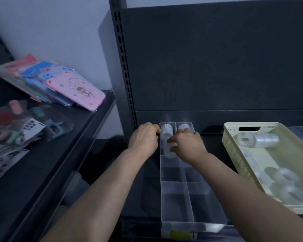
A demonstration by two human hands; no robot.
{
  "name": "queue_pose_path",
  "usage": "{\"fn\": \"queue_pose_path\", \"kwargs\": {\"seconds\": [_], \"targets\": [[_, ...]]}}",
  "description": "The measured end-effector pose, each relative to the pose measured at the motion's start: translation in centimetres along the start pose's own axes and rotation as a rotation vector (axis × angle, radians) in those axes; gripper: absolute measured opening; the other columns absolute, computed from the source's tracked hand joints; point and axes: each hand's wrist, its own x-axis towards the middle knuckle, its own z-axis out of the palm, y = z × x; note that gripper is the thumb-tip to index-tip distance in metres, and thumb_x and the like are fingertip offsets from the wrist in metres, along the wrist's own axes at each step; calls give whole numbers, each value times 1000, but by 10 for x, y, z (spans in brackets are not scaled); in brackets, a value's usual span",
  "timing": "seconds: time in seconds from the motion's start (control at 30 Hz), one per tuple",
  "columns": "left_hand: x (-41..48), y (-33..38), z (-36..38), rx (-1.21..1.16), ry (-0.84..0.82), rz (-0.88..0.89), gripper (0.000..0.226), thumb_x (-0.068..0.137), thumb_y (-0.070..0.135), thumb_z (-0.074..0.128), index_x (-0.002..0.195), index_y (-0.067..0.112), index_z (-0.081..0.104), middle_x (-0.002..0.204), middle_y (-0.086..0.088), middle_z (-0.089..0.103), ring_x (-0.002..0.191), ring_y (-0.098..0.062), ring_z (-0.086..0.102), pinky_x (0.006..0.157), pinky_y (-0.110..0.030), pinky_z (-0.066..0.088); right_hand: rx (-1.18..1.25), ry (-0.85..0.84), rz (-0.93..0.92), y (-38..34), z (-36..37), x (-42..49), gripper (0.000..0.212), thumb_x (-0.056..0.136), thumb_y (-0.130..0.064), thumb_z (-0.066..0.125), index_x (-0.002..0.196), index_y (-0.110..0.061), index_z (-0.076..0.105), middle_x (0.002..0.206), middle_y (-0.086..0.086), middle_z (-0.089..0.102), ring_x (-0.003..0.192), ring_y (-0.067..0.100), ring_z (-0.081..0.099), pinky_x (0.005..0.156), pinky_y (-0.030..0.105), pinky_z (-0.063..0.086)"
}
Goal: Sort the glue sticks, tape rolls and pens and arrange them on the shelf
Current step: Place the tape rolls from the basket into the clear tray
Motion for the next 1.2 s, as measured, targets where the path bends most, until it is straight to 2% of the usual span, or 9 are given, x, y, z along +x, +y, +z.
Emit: {"fn": "queue_pose_path", "kwargs": {"seconds": [0.27,0.37,0.5,0.63,0.77,0.93,1.07,1.13,1.2], "targets": [[-1,11,-4,31,-14,18,35,92,4,53,121,24,61,121,1,57,109,-20,56,82,-31,48,36,56,-7,8,-6,-6,35,89,-37,59,124,-35,59,122,-6,59,121,18,44,91,35,34],[-2,22,-4,81,-40,18,36,92,6,52,120,27,61,122,0,60,111,-22,57,85,-32,49,-18,115,-4,22,-17,-19,30,93,-32,54,122,-37,61,120,-4,59,116,18,48,86,34,32],[-5,49,0,114,-63,19,30,91,9,51,110,27,66,113,0,65,103,-21,60,83,-35,52,-84,136,15,48,-29,-47,25,93,-27,51,113,-35,65,114,-6,62,111,21,51,83,35,33],[-6,95,10,77,-74,91,26,91,11,54,107,26,67,110,3,65,104,-21,61,84,-35,51,-146,185,90,86,-40,-78,20,88,-21,51,97,-30,66,102,-6,63,103,21,54,74,33,29],[-3,154,22,46,-73,190,23,91,19,58,109,28,67,113,4,66,109,-20,59,88,-36,50,-103,184,224,147,-58,-116,25,93,-30,53,115,-36,63,116,-10,63,113,17,53,88,35,36],[-1,216,51,48,-131,306,25,89,22,61,112,29,66,117,5,65,111,-19,58,85,-29,45,-58,139,391,209,-59,-155,27,92,-28,57,117,-36,63,118,-11,65,114,15,55,96,34,37],[-2,247,78,269,-220,388,32,86,36,63,117,28,64,117,3,64,114,-20,51,90,-34,41,-19,118,393,230,-51,-164,25,93,-28,57,116,-35,64,116,-12,65,113,15,56,98,35,35],[-2,257,90,455,-249,381,39,83,41,65,119,26,62,114,2,64,114,-21,46,90,-38,35,-8,116,372,235,-48,-164,25,93,-29,57,116,-35,64,115,-12,66,113,15,56,98,36,34],[-2,261,99,566,-278,343,38,82,37,65,118,25,62,110,1,62,112,-21,45,88,-39,32,7,106,348,239,-46,-162,25,93,-28,56,116,-35,64,115,-12,67,113,14,56,99,36,33]]}}
